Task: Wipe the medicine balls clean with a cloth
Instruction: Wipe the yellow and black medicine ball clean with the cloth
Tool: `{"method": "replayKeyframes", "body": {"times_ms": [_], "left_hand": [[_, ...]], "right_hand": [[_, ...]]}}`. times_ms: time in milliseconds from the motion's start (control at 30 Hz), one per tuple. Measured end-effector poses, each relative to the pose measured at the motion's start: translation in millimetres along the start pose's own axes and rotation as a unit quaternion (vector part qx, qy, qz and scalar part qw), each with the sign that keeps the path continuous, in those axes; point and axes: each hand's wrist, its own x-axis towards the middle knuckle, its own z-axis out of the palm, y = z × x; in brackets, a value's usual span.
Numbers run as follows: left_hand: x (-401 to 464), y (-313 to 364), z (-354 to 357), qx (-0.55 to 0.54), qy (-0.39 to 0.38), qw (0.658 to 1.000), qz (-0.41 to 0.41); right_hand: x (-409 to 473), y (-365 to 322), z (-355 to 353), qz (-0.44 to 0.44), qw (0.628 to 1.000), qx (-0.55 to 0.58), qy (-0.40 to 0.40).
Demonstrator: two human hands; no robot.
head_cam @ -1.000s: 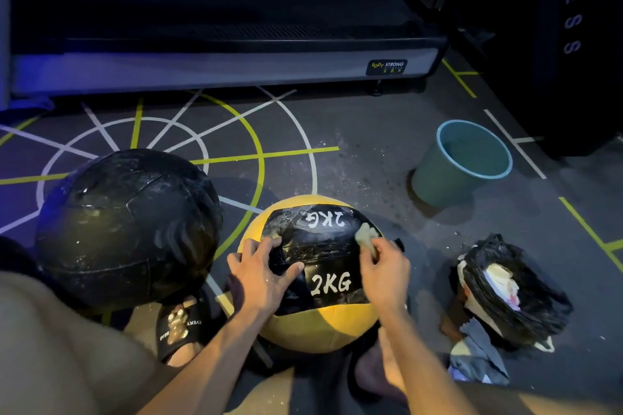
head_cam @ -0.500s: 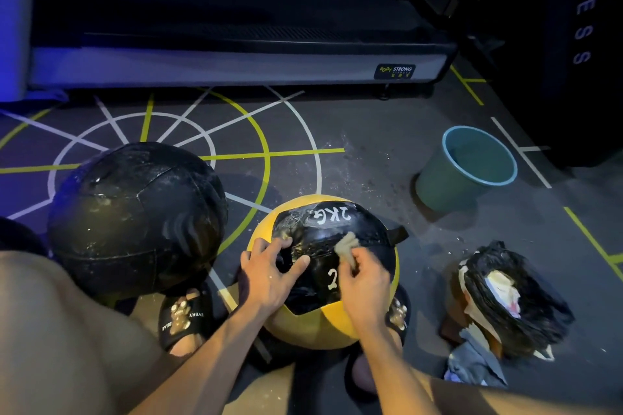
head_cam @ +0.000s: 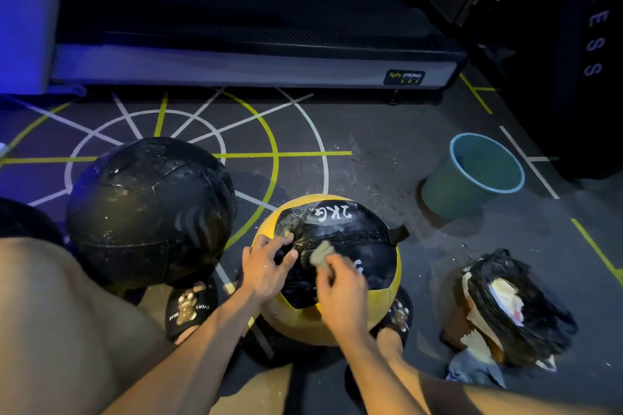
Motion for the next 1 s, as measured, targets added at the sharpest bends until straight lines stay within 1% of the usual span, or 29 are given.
{"method": "replayKeyframes", "body": {"times_ms": [67,100,133,167,267,300,367,433,500,567,600,633,700,733,767,800,867,900,933,967,1000], "left_hand": [[0.1,-1.6,-4.5,0.000,-0.005,1.000,-0.009],[-0.2,-1.5,-6.3,0.000,-0.011,1.000,-0.014],[-0.6,-1.7,-7.6,-0.003,-0.017,1.000,-0.015],[-0.8,-1.9,-8.5,-0.007,-0.025,1.000,-0.008],[1.3,-2.9,-12.8,-0.031,-0.052,0.998,-0.009],[1.8,-2.7,-14.9,-0.049,-0.055,0.997,-0.016],[1.5,-2.9,-20.1,-0.086,-0.059,0.994,-0.021],[-2.9,-2.7,-24.3,-0.124,-0.053,0.991,-0.021],[-6.5,-2.5,-26.5,-0.151,-0.052,0.987,-0.023],[-7.6,-3.8,-25.3,-0.158,-0.058,0.986,-0.019],[-7.7,-4.1,-24.6,-0.157,-0.058,0.986,-0.018],[-7.7,-4.5,-24.1,-0.155,-0.053,0.986,-0.018],[-6.4,-4.7,-23.0,-0.149,-0.046,0.988,-0.018],[-5.4,-4.5,-22.8,-0.143,-0.048,0.988,-0.014],[-4.8,-3.5,-22.5,-0.136,-0.054,0.989,-0.012],[-4.4,-2.2,-22.7,-0.129,-0.060,0.990,-0.011],[-2.2,0.4,-22.6,-0.126,-0.066,0.990,-0.013],[-0.8,0.8,-21.9,-0.133,-0.070,0.988,-0.016],[-0.3,1.9,-21.6,-0.145,-0.076,0.986,-0.023],[0.2,2.1,-21.6,-0.156,-0.082,0.984,-0.032],[1.0,1.6,-22.2,-0.168,-0.085,0.981,-0.041]], "right_hand": [[-14.7,-9.0,11.5,-0.078,0.995,-0.009,-0.057],[-14.3,-4.4,10.5,-0.101,0.992,-0.014,-0.073],[-10.0,2.0,3.8,-0.104,0.992,-0.015,-0.075],[-3.6,11.9,-3.3,-0.082,0.995,-0.010,-0.063],[16.1,37.5,-28.1,0.045,0.999,0.003,0.028],[20.3,41.0,-31.2,0.071,0.996,0.008,0.049],[21.6,35.8,-28.1,0.082,0.994,0.026,0.067],[14.6,22.4,-18.7,0.066,0.993,0.050,0.082],[5.4,7.9,-3.6,0.034,0.992,0.062,0.105],[-5.9,-7.3,14.0,-0.005,0.993,0.065,0.103],[-13.1,-14.8,21.9,-0.047,0.994,0.055,0.078],[-19.7,-19.5,28.7,-0.109,0.993,0.035,0.042],[-26.6,-15.2,33.6,-0.233,0.971,-0.030,-0.035],[-24.2,-8.2,30.2,-0.267,0.961,-0.053,-0.051],[-19.3,-0.3,24.1,-0.270,0.960,-0.062,-0.046],[-13.9,6.3,16.0,-0.243,0.968,-0.057,-0.025],[-3.0,14.1,2.5,-0.133,0.990,-0.021,0.050],[0.2,14.6,1.6,-0.083,0.993,-0.007,0.083],[0.8,11.3,4.3,-0.059,0.993,-0.003,0.103],[-0.8,5.7,9.7,-0.065,0.992,-0.005,0.106],[-5.3,-0.8,16.0,-0.091,0.992,-0.007,0.086]]}}
